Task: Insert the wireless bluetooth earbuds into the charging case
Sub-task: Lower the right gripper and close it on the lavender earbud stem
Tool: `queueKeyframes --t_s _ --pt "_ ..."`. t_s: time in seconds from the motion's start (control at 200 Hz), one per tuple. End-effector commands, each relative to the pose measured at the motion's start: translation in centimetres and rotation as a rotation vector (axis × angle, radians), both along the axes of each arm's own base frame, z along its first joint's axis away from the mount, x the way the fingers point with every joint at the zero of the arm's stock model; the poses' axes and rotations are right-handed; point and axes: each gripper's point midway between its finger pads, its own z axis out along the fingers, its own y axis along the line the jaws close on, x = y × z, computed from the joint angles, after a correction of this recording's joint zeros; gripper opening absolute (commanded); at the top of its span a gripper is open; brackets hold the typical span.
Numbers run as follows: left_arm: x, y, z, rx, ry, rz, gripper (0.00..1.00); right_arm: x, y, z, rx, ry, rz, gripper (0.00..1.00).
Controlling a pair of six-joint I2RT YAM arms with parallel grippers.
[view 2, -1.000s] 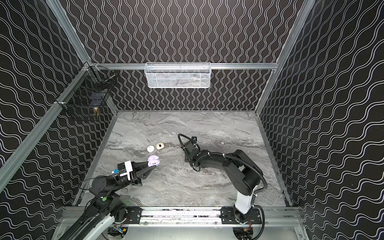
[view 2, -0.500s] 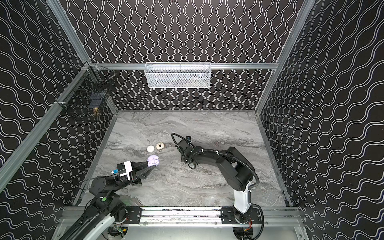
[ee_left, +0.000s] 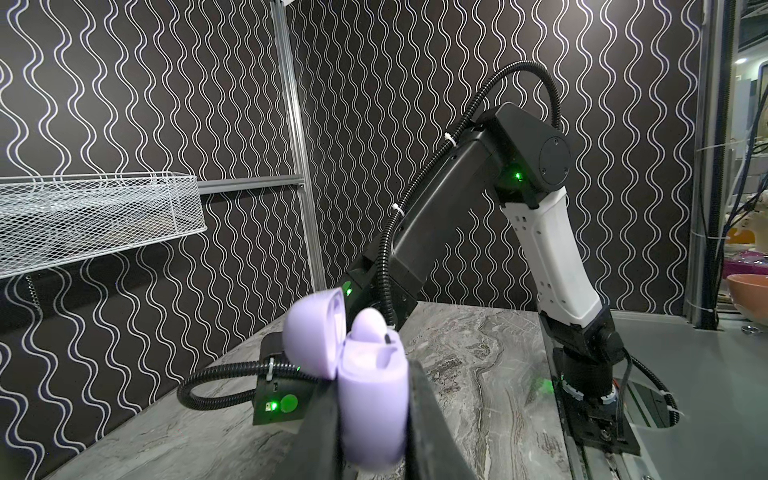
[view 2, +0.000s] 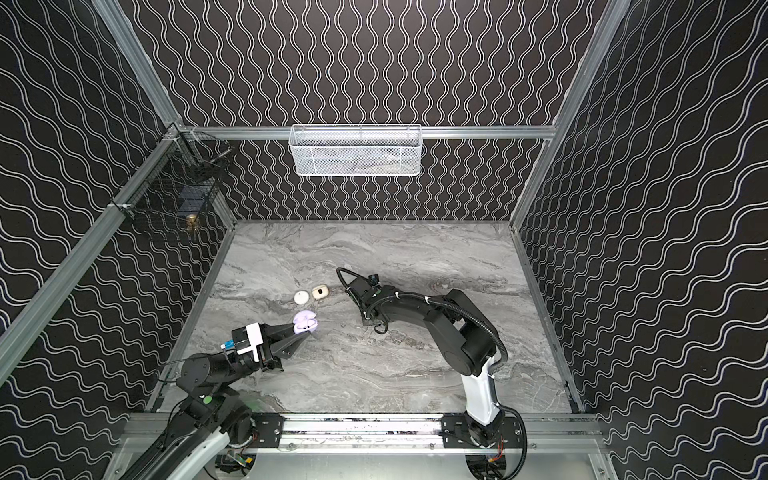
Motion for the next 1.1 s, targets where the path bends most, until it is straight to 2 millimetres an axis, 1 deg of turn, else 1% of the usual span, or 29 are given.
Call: queueKeyframes --t_s 0.0,0.21,0.365,0.51,0.656,0.891,0.991,1.096 --pt "-0.2 0.1 0.4 -0.014 -0.013 -0.002 0.0 -1.1 -0.5 -0.6 -0.019 0.049 0.005 0.33" --pt "-0.3 0.2 0.6 -0.016 -0.016 -0.002 0.0 -1.2 0.3 -1.6 0.024 0.075 0.02 0.33" --pt "-0.3 0.1 0.6 -0.014 -0.017 -0.002 0.0 -0.9 0.5 -1.8 0.045 0.077 0.019 0.31" --pt "-0.3 0.2 0.6 -0.015 -0.019 0.0 0.0 -1.0 0.3 -1.7 0.049 0.074 0.018 0.27" --pt "-0.4 0.2 0.6 -0.015 -0.02 -0.001 0.0 -1.2 0.3 -1.5 0.059 0.071 0.016 0.25" --pt "-0.2 0.2 0.5 -0.015 -0.017 0.002 0.0 -1.3 0.0 -1.9 0.051 0.075 0.009 0.19" --pt "-0.1 0.1 0.4 -0.014 -0.014 0.003 0.0 -1.3 0.0 -1.5 0.065 0.063 0.004 0.14" --pt "0.2 0.0 0.2 -0.008 -0.01 0.006 0.0 -1.1 0.0 -1.0 0.076 0.044 -0.005 0.12"
